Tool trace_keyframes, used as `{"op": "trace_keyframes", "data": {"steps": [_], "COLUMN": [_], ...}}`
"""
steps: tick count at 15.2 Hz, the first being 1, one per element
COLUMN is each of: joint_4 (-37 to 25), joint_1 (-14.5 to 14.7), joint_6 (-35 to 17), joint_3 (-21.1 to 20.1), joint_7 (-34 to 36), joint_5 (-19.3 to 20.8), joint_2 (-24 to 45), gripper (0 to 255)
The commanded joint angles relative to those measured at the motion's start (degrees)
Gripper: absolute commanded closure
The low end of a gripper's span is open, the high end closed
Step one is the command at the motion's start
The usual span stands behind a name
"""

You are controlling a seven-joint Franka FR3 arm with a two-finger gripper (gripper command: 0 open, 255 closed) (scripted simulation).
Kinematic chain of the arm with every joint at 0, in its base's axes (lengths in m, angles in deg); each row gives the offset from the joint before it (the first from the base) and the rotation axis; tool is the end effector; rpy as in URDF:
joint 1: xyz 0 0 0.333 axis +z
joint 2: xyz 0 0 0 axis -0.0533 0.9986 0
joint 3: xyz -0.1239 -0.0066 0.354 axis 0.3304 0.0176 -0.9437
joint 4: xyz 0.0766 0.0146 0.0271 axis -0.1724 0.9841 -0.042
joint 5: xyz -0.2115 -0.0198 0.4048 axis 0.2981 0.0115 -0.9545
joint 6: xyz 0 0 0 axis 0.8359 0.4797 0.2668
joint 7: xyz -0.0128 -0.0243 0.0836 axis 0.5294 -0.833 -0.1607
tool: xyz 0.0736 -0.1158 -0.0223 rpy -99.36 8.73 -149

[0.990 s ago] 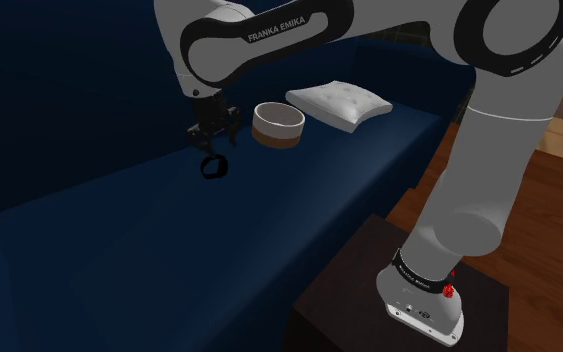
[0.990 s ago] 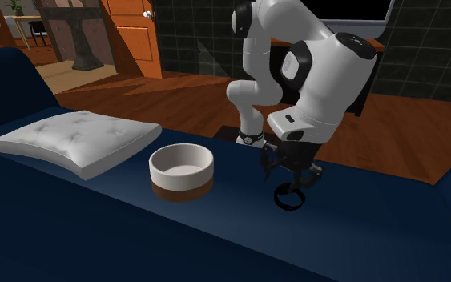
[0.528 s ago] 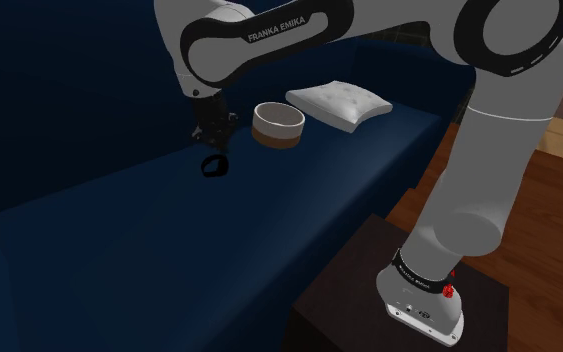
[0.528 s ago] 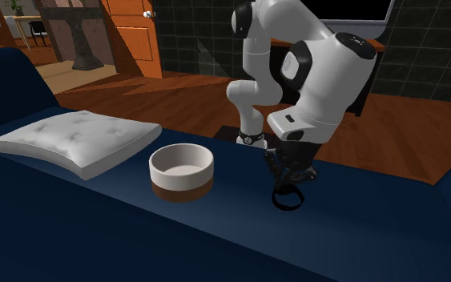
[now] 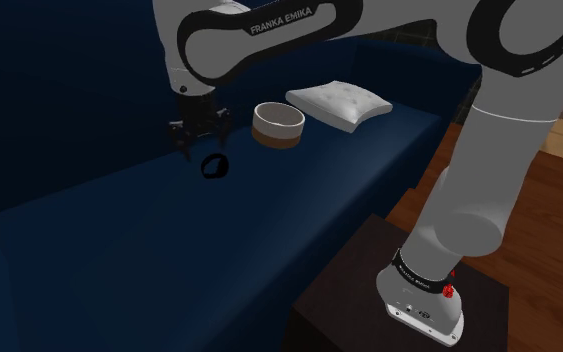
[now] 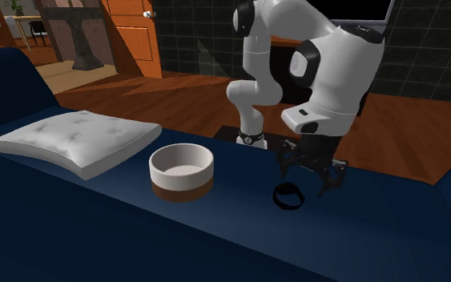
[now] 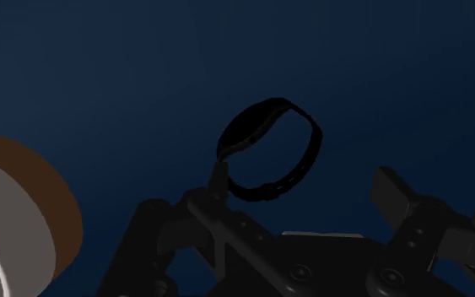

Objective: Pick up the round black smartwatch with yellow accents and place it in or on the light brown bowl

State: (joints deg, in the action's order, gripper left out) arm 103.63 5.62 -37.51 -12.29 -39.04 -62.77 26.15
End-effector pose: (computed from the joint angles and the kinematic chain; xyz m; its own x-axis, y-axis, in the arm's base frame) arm 0.5875 0.2908 0.4624 0.9747 -0.2194 0.0435 -0.2228 -0.9698 0.0996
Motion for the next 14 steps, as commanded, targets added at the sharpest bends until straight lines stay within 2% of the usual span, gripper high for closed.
{"op": "trace_keyframes", "data": {"steps": [1, 8, 14], "joint_4": [1.0, 4.8, 4.8], "joint_1": [0.3, 0.2, 0.2], "joint_6": [-2.5, -7.9, -7.9], "joint_3": [-0.4, -0.2, -0.2], "joint_7": [2.1, 2.7, 2.7], "joint_5": [-1.7, -0.7, -0.7], "joint_2": [-0.8, 0.9, 0.9], "gripper": [0, 0, 0]}}
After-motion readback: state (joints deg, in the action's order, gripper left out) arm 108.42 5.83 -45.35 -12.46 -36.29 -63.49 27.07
